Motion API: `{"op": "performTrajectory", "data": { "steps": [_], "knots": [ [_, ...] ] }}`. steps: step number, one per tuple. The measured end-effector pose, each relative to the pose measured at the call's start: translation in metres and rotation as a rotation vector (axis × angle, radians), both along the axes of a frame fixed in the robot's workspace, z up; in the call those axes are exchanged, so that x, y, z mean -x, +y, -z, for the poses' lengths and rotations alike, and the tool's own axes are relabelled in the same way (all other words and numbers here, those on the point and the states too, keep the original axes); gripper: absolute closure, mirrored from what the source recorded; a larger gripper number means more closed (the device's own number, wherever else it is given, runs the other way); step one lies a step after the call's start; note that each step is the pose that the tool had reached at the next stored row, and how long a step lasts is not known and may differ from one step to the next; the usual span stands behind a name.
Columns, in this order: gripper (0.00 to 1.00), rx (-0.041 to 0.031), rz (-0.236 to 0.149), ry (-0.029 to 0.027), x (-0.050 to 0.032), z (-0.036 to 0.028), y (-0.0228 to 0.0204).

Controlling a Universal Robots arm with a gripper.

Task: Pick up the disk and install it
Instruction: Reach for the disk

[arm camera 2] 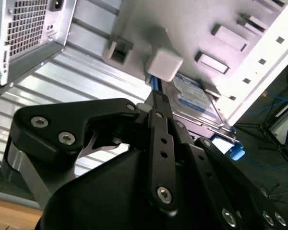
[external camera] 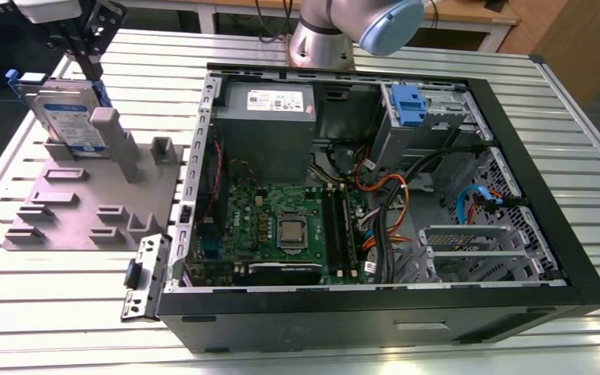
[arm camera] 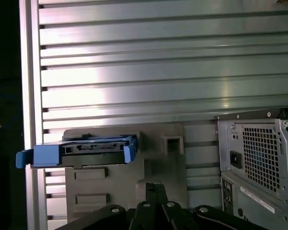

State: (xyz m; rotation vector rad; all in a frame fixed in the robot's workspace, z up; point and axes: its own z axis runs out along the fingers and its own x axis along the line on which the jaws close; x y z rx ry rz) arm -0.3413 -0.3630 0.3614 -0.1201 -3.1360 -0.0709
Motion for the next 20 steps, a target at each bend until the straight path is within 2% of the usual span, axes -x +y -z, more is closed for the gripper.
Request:
{"op": "performTrajectory", "data": {
  "steps": [6, 9, 13, 20],
  "knots": [
    [0.89, 0.0000, 0.000, 0.0062, 0.0154, 0.0049, 0.0088],
    [0.89, 0.0001, 0.000, 0.0118, 0.0207, 0.0082, 0.0116],
    [0.89, 0.0004, 0.000, 0.0177, 0.0340, 0.0126, 0.0144],
    [0.89, 0.0005, 0.000, 0.0194, 0.0610, 0.0176, 0.0183]
  ]
}}
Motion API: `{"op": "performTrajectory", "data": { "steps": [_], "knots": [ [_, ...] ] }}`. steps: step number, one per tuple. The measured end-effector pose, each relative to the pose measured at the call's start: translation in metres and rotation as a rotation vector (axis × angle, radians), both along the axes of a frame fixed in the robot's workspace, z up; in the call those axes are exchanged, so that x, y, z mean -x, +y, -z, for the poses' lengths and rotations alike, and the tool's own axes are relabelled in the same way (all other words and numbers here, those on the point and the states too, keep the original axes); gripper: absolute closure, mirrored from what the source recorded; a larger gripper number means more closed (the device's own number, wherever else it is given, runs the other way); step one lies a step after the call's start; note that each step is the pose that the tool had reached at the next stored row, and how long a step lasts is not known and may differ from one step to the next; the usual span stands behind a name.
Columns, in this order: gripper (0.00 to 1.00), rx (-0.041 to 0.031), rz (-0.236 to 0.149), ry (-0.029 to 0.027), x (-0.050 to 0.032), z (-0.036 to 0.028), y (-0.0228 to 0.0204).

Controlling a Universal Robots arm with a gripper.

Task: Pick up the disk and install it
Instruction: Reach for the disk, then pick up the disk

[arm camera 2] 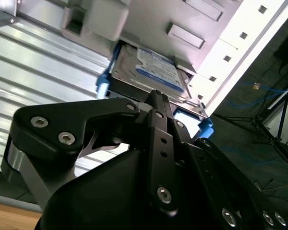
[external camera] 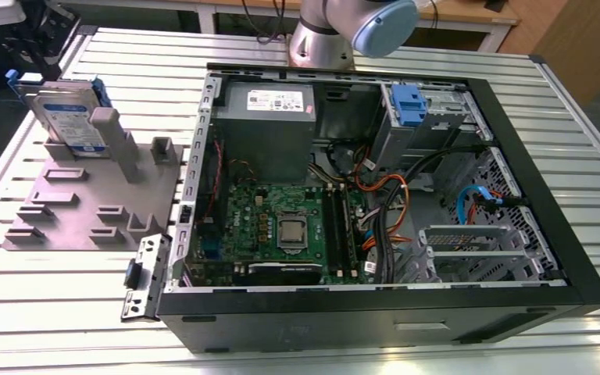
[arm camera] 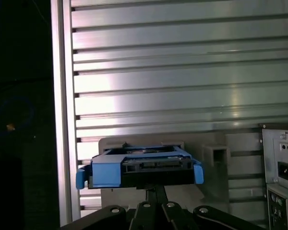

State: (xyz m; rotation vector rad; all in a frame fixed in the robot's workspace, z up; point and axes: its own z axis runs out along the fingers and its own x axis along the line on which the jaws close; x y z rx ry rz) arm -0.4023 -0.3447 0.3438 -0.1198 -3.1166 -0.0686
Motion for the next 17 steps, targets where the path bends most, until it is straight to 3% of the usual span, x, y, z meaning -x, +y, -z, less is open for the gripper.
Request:
{"op": "performTrajectory", "data": {
  "steps": [6, 10, 17],
  "knots": [
    [0.89, 0.0000, 0.000, 0.0010, 0.0185, 0.0017, 0.0052],
    [0.89, -0.0001, 0.000, 0.0011, 0.0269, 0.0026, 0.0064],
    [0.89, -0.0001, 0.000, 0.0013, 0.0300, 0.0033, 0.0066]
  ]
}}
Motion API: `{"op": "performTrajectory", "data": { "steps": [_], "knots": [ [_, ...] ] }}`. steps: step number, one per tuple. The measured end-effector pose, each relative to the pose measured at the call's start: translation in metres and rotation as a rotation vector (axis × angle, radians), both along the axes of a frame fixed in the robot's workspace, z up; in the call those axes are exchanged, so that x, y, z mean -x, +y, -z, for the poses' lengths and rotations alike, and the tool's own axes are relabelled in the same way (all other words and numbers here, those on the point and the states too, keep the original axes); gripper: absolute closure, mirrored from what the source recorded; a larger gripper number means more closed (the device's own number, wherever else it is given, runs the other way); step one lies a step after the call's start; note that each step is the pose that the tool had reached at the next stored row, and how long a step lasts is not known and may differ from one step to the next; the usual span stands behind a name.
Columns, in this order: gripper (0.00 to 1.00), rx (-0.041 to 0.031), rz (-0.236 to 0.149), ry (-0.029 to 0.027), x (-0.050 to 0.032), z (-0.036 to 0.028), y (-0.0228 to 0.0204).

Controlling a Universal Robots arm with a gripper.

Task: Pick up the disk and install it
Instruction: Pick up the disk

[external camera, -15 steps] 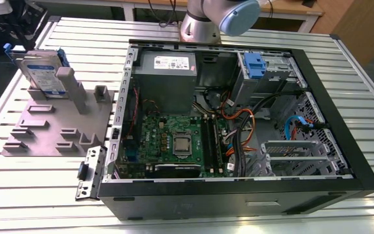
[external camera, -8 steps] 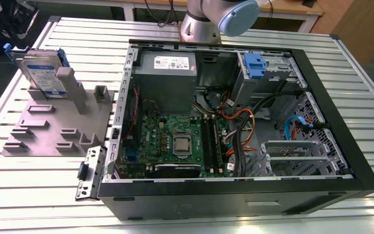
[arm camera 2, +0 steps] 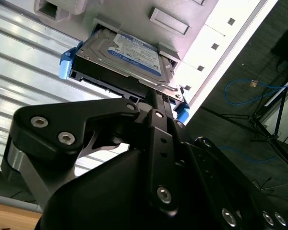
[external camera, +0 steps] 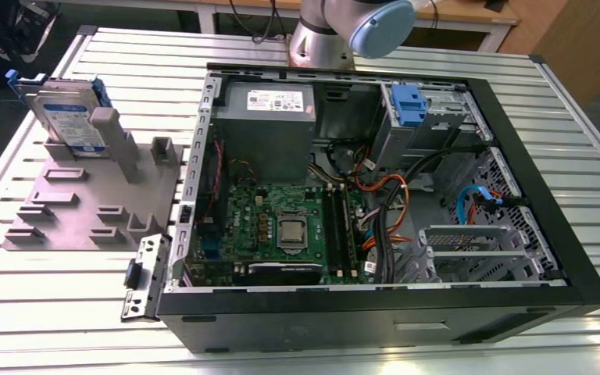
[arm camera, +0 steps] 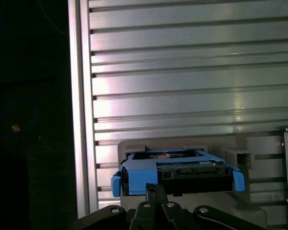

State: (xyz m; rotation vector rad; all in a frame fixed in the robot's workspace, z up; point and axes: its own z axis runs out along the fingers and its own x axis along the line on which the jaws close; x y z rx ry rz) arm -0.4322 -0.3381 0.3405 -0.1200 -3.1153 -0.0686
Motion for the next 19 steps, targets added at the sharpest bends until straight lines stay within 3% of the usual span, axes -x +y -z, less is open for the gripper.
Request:
{"op": "performTrajectory", "data": {
  "steps": [12, 19],
  "knots": [
    [0.89, 0.0000, -0.008, -0.0001, 0.0000, 0.0002, 0.0000],
    [0.89, 0.0000, -0.089, -0.0001, 0.0000, 0.0001, 0.0000]
  ]
}}
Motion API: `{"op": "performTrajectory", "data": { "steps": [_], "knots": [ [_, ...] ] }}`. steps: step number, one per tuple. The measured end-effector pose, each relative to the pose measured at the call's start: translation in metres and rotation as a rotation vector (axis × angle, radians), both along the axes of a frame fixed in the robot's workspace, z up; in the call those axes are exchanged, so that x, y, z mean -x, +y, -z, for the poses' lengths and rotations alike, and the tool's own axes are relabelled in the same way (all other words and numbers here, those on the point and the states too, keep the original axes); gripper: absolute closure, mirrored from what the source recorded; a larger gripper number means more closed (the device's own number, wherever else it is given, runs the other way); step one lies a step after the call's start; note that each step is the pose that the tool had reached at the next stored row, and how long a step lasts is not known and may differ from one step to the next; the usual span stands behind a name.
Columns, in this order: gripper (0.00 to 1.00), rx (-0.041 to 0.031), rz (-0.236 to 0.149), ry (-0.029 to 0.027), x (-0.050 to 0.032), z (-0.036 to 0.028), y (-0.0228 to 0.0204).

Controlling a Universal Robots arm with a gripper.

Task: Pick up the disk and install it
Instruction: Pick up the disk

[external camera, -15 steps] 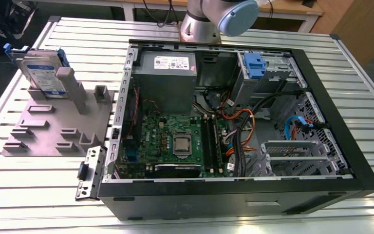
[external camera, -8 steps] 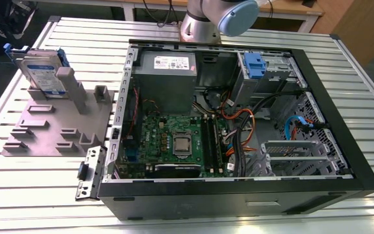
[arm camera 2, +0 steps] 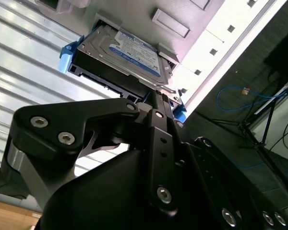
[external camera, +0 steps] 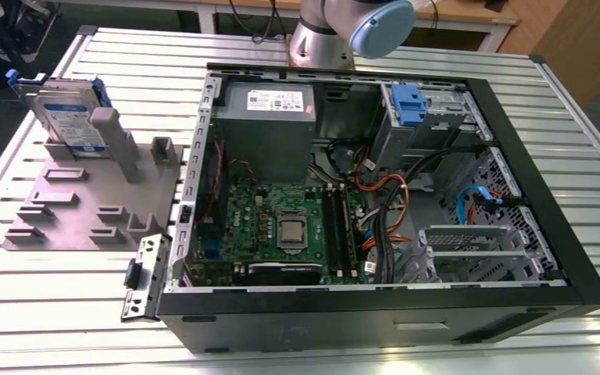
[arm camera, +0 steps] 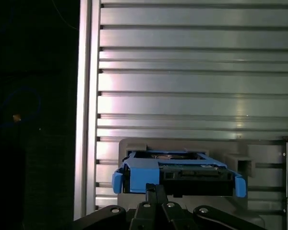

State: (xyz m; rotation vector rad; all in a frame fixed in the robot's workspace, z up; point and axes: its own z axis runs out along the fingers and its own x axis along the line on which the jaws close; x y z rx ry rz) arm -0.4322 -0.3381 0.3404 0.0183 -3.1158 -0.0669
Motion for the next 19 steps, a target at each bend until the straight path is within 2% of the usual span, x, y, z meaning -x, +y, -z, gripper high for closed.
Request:
{"op": "performTrajectory", "data": {
  "steps": [6, 19],
  "knots": [
    [0.89, 0.0000, -0.047, 0.0000, 0.0000, 0.0000, 0.0000],
    [0.89, 0.0000, -0.119, 0.0000, 0.0000, 0.0000, 0.0000]
  ]
}}
